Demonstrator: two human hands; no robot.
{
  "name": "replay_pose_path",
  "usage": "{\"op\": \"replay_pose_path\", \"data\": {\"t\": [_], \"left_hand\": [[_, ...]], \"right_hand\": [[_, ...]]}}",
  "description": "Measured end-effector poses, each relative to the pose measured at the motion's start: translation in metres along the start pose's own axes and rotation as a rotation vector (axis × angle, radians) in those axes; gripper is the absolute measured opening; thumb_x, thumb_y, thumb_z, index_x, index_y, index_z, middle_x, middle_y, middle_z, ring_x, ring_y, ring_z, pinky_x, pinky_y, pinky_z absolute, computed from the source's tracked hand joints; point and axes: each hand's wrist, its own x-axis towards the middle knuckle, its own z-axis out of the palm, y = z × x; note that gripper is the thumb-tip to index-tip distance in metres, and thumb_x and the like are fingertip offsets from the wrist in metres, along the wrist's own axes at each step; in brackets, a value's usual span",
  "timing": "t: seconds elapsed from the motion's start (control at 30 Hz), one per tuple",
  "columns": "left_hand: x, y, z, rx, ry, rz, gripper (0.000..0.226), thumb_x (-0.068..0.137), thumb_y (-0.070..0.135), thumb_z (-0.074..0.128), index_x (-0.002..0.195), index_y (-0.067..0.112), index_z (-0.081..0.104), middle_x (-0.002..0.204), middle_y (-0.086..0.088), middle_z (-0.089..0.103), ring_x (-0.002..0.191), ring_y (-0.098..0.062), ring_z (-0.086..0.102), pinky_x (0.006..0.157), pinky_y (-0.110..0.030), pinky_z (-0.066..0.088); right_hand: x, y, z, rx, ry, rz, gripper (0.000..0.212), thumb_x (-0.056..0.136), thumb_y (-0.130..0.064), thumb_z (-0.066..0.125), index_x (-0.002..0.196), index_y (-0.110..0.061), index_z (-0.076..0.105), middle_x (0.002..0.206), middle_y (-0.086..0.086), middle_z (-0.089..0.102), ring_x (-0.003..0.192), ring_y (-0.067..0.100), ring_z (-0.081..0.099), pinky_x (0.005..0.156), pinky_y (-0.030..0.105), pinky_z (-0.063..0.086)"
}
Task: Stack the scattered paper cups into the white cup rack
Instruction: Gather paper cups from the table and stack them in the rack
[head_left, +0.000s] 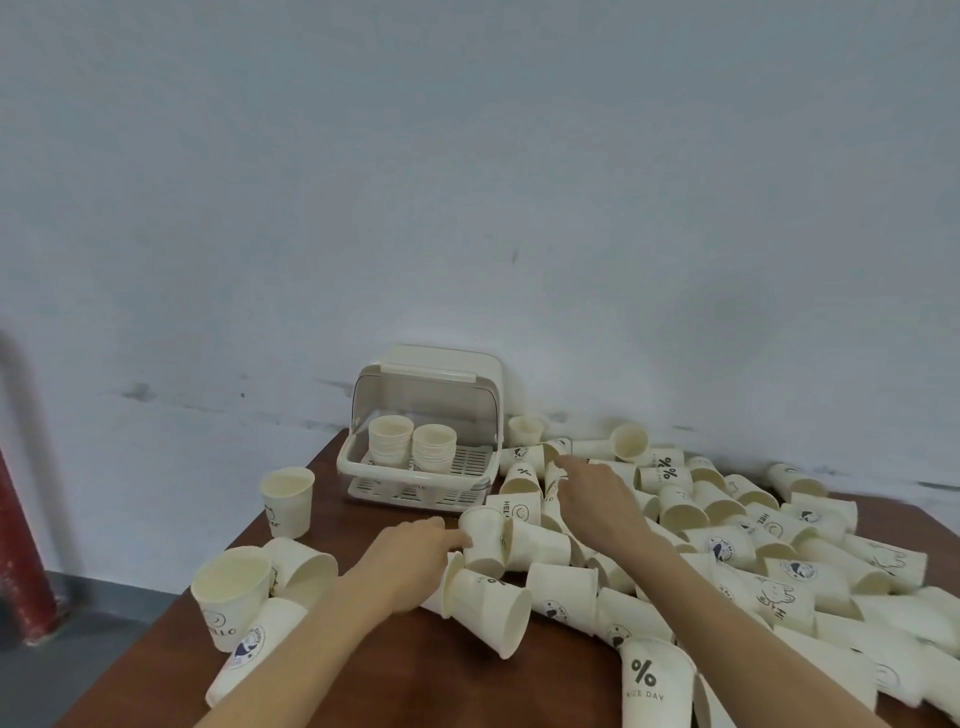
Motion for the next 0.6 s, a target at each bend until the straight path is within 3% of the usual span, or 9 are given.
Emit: {"op": "replay_pose_path", "data": {"t": [0.1, 0.17, 0.4, 0.6], "left_hand": [[-0.005, 0.001, 0.004, 0.097, -0.098, 0.035, 0.050, 0.091, 0.014, 0.046, 0.133, 0.041, 0.040, 0.101, 0.001, 0.043, 0.093, -0.028, 0.057, 0.073, -0.038, 0.041], [-0.008, 0.001, 0.005, 0.159, -0.125, 0.044, 0.052, 0.090, 0.010, 0.047, 0.134, 0.037, 0.039, 0.107, -0.002, 0.045, 0.095, -0.030, 0.057, 0.070, -0.037, 0.038], [0.001, -0.005, 0.009, 0.275, -0.080, 0.021, 0.052, 0.086, 0.001, 0.050, 0.132, 0.021, 0.040, 0.112, -0.006, 0.049, 0.096, -0.029, 0.058, 0.066, -0.037, 0.036], [0.017, -0.013, 0.002, 0.385, -0.037, -0.031, 0.046, 0.089, 0.006, 0.054, 0.133, 0.011, 0.041, 0.126, -0.006, 0.051, 0.111, -0.028, 0.056, 0.077, -0.037, 0.042]], "right_hand": [[-0.002, 0.001, 0.002, -0.020, -0.012, -0.010, 0.035, 0.090, -0.007, 0.036, 0.120, -0.011, 0.054, 0.107, 0.012, 0.065, 0.101, 0.032, 0.055, 0.079, 0.043, 0.049], [-0.002, 0.000, 0.003, -0.041, -0.017, -0.018, 0.035, 0.091, -0.007, 0.036, 0.122, -0.012, 0.053, 0.108, 0.011, 0.065, 0.103, 0.032, 0.054, 0.079, 0.042, 0.048], [-0.003, -0.003, 0.009, -0.045, -0.041, -0.017, 0.029, 0.090, -0.008, 0.036, 0.114, -0.014, 0.051, 0.098, 0.009, 0.062, 0.096, 0.032, 0.055, 0.073, 0.042, 0.048], [-0.001, 0.000, 0.013, -0.083, -0.059, -0.027, 0.031, 0.092, -0.008, 0.036, 0.119, -0.013, 0.050, 0.107, 0.012, 0.063, 0.102, 0.032, 0.053, 0.072, 0.038, 0.040]]}}
